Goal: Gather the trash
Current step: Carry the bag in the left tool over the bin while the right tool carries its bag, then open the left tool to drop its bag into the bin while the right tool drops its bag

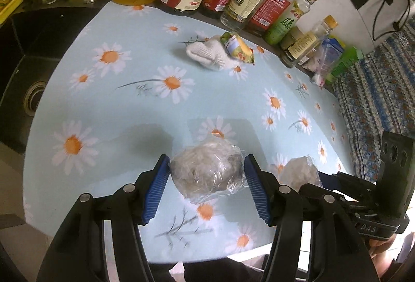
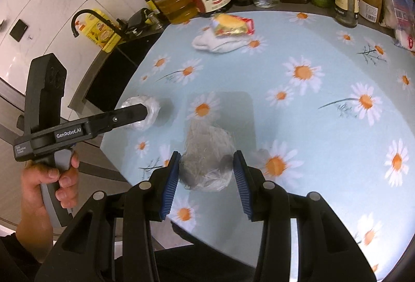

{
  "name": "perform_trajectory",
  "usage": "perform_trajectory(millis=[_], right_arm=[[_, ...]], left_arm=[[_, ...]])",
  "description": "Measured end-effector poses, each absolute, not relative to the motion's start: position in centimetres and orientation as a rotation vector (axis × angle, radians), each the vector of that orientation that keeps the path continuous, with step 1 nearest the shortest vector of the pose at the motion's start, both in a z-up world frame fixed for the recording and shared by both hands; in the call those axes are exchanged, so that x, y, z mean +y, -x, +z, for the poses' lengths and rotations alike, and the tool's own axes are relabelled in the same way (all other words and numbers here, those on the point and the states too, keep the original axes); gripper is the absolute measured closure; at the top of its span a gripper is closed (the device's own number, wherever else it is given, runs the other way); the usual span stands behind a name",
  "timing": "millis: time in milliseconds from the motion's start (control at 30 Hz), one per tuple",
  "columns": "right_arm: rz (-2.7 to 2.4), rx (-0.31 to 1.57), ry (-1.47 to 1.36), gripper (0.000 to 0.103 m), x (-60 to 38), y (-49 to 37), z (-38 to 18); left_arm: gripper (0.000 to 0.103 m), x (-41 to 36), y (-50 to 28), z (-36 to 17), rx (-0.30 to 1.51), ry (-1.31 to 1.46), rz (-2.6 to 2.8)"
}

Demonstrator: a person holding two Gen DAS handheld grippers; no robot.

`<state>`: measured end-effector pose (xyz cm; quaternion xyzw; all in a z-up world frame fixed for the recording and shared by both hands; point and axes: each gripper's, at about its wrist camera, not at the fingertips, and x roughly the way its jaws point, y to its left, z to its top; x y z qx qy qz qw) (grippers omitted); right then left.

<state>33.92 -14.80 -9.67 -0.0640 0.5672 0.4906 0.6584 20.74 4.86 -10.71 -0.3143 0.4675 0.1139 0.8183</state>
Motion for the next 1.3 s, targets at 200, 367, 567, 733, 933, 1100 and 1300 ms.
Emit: perform_trajectory(millis=[200,367,567,733,933,1100,1300], right_arm=[[1.113,1.284,0.150,0.061,-14.3,-30.7,-9.3],[1.099,1.279,0.148,0.061,-14.3,-28.3,-9.3],[1.095,1.296,0.143,0.061,-14.3,-25.1,-9.6],[1.102,1.322,0.152,0.060,-14.1,-22.8,-10.5],[1.112,1.348,0.165,0.060,-13.9,-20.4,-11.5],[1.123,1.369,0.181,0.060,-13.6,-18.9,-12.4],[1.139,1.411,0.259,0.060,-13.1,-16.9,-14.2]], left_arm=[[0.046,4.8,-17.7,-10.6,0.995,0.667,0.225],[0.046,4.8,-15.4,-10.9,0.998,0.671,0.213],[0.046,4.4,-12.9,-11.4,1.011,0.670,0.189],[0.046,4.2,-10.4,-12.3,1.026,0.672,0.188],[0.046,5.0,-7.7,-13.2,1.033,0.693,0.205],[0.046,4.9,-6.0,-13.8,1.045,0.700,0.211],[0.046,4.0,-4.1,-15.5,1.095,0.719,0.204]])
